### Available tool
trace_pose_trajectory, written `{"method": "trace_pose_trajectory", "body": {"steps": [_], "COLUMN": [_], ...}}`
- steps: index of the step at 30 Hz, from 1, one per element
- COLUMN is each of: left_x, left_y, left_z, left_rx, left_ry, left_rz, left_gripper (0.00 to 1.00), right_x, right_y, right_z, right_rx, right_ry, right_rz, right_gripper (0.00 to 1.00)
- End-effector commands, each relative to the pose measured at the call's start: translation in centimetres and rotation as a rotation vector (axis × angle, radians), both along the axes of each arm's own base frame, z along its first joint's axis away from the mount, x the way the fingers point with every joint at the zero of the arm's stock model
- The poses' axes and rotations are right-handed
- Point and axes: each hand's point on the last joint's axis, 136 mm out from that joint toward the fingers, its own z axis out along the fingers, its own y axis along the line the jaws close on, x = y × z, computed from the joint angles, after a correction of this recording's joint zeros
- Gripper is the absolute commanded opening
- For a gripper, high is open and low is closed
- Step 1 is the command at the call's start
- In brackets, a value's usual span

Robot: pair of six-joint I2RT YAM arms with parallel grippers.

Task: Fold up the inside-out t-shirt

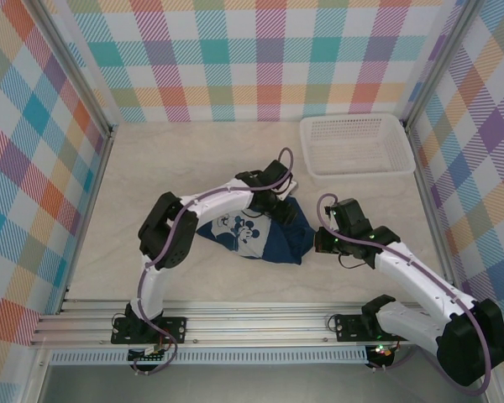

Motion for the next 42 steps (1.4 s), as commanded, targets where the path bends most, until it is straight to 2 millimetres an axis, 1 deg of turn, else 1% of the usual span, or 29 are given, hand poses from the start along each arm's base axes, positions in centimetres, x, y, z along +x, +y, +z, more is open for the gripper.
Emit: {"method": "trace_pose_trajectory", "body": {"steps": [1,2,3,4,5,8,10,11,13,14,16,18,20,21,22,24,27,30,34,35,36,38,40,42], "left_x": [1.1,1.5,2.1,2.6,3.0,3.9,3.7,3.4,2.3,1.7,0.4,-1.0,-2.5,-3.3,-3.9,-4.7,-5.2,-5.3,-5.9,-5.9,-5.9,-5.9,-6.1,-6.4], "left_y": [-0.8,-1.0,-1.1,-1.0,-0.7,0.8,2.2,2.7,4.2,5.0,7.0,9.4,11.2,11.7,11.9,12.0,11.9,12.6,13.2,13.3,13.5,13.5,13.6,13.7], "left_z": [2.2,3.1,4.4,5.7,6.9,12.1,16.5,18.2,23.1,25.1,30.3,34.4,37.8,38.9,39.7,40.4,40.1,40.0,41.2,41.4,41.6,41.8,42.1,42.0], "left_rx": [-0.084,-0.117,-0.153,-0.18,-0.201,-0.3,-0.387,-0.417,-0.487,-0.515,-0.584,-0.632,-0.684,-0.706,-0.727,-0.743,-0.738,-0.716,-0.737,-0.743,-0.747,-0.758,-0.777,-0.788], "left_ry": [0.014,0.0,-0.019,-0.039,-0.058,-0.155,-0.226,-0.259,-0.36,-0.404,-0.537,-0.657,-0.747,-0.773,-0.784,-0.782,-0.764,-0.786,-0.824,-0.829,-0.836,-0.84,-0.844,-0.843], "left_rz": [0.006,0.011,0.018,0.027,0.037,0.076,0.106,0.116,0.133,0.137,0.164,0.2,0.217,0.214,0.201,0.179,0.159,0.173,0.174,0.181,0.187,0.193,0.195,0.192], "left_gripper": [0.25,0.16,0.04,0.0,0.0,0.0,0.0,0.0,0.0,0.0,0.0,0.0,0.0,0.0,0.0,0.0,0.0,0.0,0.0,0.0,0.0,0.0,0.0,0.0], "right_x": [1.5,1.8,2.2,2.7,3.1,4.4,5.0,5.3,5.7,5.9,6.7,7.6,8.0,8.2,8.3,8.5,8.8,8.8,8.9,8.8,8.7,8.6,9.0,10.0], "right_y": [0.8,1.0,1.2,1.3,1.3,1.4,1.8,2.1,3.0,3.2,3.0,2.8,3.3,3.8,4.3,4.9,4.9,4.9,4.4,4.6,5.1,6.3,7.4,7.9], "right_z": [2.3,3.0,4.0,5.2,6.3,10.4,13.4,14.9,18.3,19.9,23.1,25.7,27.9,28.9,29.7,31.1,33.2,35.2,37.5,37.9,38.2,38.3,37.8,36.5], "right_rx": [0.025,0.029,0.029,0.025,0.017,-0.003,-0.005,-0.003,0.012,0.007,-0.034,-0.068,-0.06,-0.047,-0.035,-0.025,-0.032,-0.014,-0.013,0.003,0.029,0.07,0.083,0.066], "right_ry": [-0.101,-0.13,-0.171,-0.217,-0.257,-0.397,-0.483,-0.523,-0.602,-0.641,-0.701,-0.75,-0.788,-0.805,-0.816,-0.839,-0.891,-0.94,-1.0,-1.011,-1.016,-0.989,-0.947,-0.894], "right_rz": [0.042,0.057,0.076,0.091,0.1,0.135,0.174,0.197,0.248,0.27,0.269,0.265,0.277,0.297,0.316,0.342,0.339,0.332,0.291,0.295,0.316,0.369,0.415,0.429], "right_gripper": [0.0,0.0,0.0,0.0,0.0,0.0,0.0,0.0,0.0,0.0,0.0,0.0,0.0,0.0,0.0,0.0,0.0,0.0,0.0,0.0,0.0,0.0,0.0,0.0]}}
